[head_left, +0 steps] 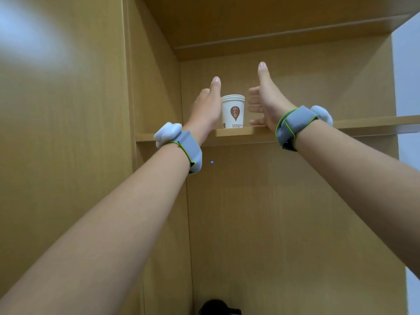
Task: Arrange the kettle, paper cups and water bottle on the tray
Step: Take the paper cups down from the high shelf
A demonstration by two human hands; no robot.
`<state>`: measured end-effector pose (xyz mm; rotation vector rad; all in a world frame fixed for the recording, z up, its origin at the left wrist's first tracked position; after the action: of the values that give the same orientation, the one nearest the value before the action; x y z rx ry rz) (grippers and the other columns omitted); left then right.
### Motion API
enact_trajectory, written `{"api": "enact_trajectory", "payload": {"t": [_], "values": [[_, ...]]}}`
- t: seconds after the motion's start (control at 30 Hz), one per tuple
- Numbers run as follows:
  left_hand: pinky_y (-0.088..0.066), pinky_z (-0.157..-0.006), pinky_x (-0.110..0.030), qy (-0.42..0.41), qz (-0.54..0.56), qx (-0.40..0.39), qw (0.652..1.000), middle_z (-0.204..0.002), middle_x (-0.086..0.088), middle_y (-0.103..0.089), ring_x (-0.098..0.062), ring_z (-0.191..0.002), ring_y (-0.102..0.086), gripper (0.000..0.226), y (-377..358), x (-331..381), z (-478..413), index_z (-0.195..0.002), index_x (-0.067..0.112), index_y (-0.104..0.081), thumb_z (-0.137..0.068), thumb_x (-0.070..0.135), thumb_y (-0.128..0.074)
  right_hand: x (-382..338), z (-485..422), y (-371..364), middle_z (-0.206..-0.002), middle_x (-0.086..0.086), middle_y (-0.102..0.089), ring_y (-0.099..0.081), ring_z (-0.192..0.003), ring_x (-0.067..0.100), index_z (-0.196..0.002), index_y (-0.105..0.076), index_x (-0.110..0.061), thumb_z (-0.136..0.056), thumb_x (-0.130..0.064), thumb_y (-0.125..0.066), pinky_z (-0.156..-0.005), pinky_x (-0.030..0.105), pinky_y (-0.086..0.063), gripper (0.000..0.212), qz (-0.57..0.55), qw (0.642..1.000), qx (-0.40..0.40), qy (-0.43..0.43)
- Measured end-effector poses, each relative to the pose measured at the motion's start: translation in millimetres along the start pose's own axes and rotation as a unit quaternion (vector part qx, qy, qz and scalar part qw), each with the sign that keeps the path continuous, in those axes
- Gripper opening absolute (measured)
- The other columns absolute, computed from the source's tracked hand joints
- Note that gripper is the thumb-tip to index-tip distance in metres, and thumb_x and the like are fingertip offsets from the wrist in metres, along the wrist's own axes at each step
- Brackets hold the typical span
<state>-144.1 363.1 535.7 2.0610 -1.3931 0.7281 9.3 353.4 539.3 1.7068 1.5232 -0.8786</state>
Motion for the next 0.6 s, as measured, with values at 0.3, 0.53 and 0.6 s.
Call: {"api": "enact_trajectory", "payload": {"t": [0.3,0.53,0.6], "values": [[-0.061,-0.092,-0.049,0.036,-0.031,-0.035,0.998,-0.101,0.007,-0.057,-0.026,-0.117,-0.064,0.054,-6,0,-7,-0.121,0.023,-0.050,-0.103,0.067,-0.025,3,-12,-8,-0.134,0.019,-0.060,-0.059,-0.121,0.035,-0.158,-0.035,-0.012,-0.097,-0.079,-0.014,-0.076,0.040,-0.047,0.093,0.062,0.997,-0.029,-0.035],[-0.061,-0.091,-0.048,0.039,-0.043,-0.042,0.997,-0.102,0.003,-0.061,-0.023,-0.110,-0.067,0.063,-6,1,-6,-0.134,0.020,-0.050,-0.103,0.068,-0.024,0,-8,-11,-0.094,0.013,-0.061,-0.063,-0.083,0.024,-0.155,-0.038,-0.010,-0.100,-0.075,-0.012,-0.061,0.037,-0.044,0.089,0.076,0.996,-0.032,-0.020],[-0.061,-0.089,-0.045,0.039,-0.043,-0.042,0.997,-0.103,0.002,-0.062,-0.023,-0.109,-0.067,0.069,-7,2,-4,-0.142,0.017,-0.049,-0.103,0.068,-0.024,0,-8,-11,-0.093,0.012,-0.063,-0.064,-0.084,0.023,-0.153,-0.040,-0.010,-0.100,-0.075,-0.013,-0.066,0.038,-0.047,0.088,0.066,0.997,-0.031,-0.020]]}}
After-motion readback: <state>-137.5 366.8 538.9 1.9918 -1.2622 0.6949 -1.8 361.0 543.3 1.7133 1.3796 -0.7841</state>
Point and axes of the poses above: each hand's wrist, its own z-axis away from the middle knuckle, its own y-axis out of the back of the hand, x = y × z, the point moved 5 cm from there along -z, towards the middle knuckle
